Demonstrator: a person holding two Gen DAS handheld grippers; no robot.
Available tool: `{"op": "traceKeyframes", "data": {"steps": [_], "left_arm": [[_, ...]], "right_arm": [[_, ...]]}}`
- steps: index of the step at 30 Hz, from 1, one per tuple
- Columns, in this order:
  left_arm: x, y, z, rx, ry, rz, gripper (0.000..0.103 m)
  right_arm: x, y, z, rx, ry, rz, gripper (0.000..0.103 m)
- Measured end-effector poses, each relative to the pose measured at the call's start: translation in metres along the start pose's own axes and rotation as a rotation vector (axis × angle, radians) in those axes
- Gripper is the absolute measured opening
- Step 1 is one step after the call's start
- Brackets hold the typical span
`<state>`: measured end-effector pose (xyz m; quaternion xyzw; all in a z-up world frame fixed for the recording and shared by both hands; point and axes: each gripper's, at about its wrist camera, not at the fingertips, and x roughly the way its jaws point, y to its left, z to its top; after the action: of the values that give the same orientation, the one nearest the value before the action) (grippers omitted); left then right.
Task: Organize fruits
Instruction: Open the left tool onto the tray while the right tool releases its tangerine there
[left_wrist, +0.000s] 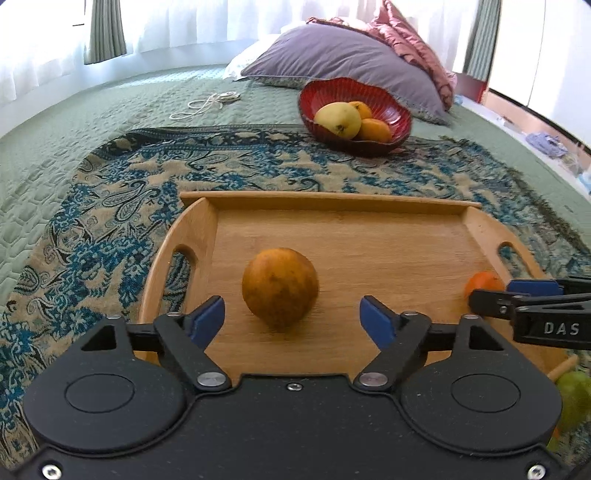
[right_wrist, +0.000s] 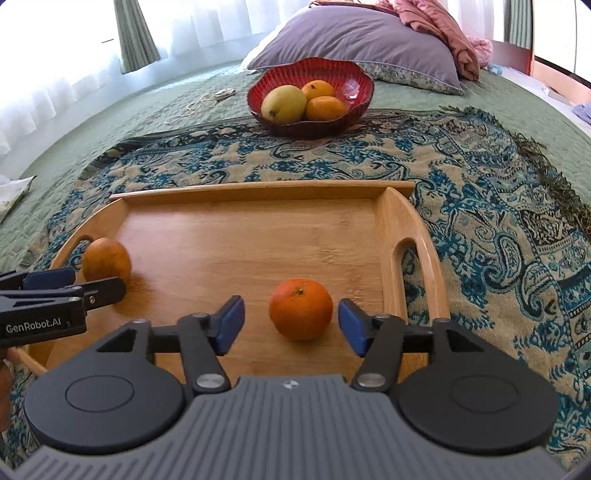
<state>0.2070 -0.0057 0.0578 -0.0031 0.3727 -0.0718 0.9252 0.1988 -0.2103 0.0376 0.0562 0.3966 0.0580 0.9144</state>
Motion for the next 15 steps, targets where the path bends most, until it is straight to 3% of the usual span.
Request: {"op": "traceKeyframes", "data": {"steps": [2,15], "left_arm": [[-0.008,-0.001,-0.004,0.003,-0.008,-0.019,0.087],[-0.069,-0.016,-0.041,0.049,-0.081,-0.061,0.093]], "right_arm": [[-0.007,0.003,-0.002,-0.028,-0.01,0.002,0.077],[-0.06,0.006,-0.022,-0.107,-0.077,0.068,0.091]]}}
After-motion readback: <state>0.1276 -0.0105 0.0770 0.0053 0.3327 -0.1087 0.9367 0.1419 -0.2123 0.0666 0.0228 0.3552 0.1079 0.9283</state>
